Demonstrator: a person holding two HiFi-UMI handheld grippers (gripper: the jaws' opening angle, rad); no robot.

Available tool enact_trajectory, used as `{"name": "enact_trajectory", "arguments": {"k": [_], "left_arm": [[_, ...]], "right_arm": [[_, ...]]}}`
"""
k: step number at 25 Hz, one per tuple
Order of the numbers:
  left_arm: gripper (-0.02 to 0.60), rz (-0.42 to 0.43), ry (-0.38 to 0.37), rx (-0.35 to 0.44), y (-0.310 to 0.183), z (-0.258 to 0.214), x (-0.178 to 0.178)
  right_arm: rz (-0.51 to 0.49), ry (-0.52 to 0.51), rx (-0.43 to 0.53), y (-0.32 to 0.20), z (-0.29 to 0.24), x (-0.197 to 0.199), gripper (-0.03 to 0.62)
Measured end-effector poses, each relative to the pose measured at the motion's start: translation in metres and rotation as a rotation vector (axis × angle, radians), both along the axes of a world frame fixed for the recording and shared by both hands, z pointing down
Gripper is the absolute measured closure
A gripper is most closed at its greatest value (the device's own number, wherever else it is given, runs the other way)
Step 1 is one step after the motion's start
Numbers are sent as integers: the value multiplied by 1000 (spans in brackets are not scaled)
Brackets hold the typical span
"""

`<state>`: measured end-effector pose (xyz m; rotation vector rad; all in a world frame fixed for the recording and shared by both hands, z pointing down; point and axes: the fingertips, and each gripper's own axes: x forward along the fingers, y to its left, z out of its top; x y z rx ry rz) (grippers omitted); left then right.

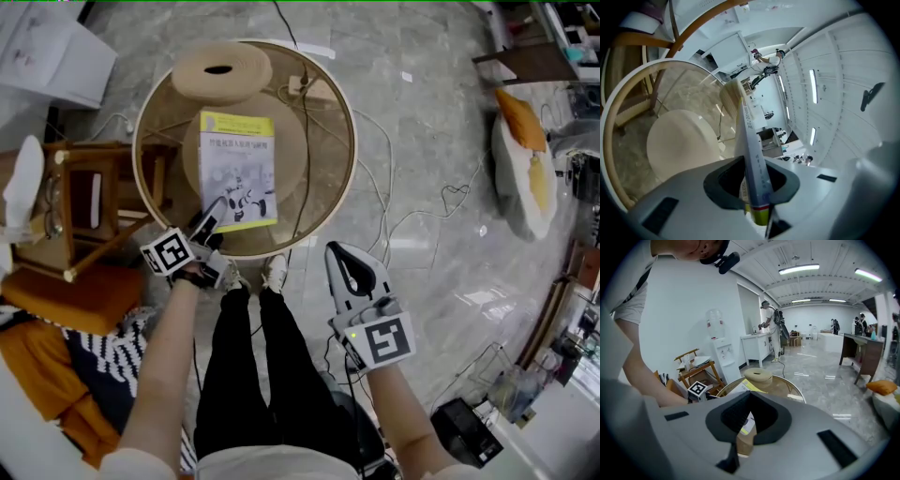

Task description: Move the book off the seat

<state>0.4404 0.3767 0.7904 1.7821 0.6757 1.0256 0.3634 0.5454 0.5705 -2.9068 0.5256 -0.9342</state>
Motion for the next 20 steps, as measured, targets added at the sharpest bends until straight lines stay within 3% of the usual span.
{"name": "enact_trajectory", "arguments": {"k": [5,9,20], "left_arm": [[502,45,-53,138,-18,30,-5],[502,77,-34,146,-10,28,-2],[472,217,25,456,-16,53,-11]], "right_arm": [[-15,2,6,-7,-1,4,572],[-26,-16,-1,-12,6,2,572],[-31,-1,-2,-15,1,6,572]]}}
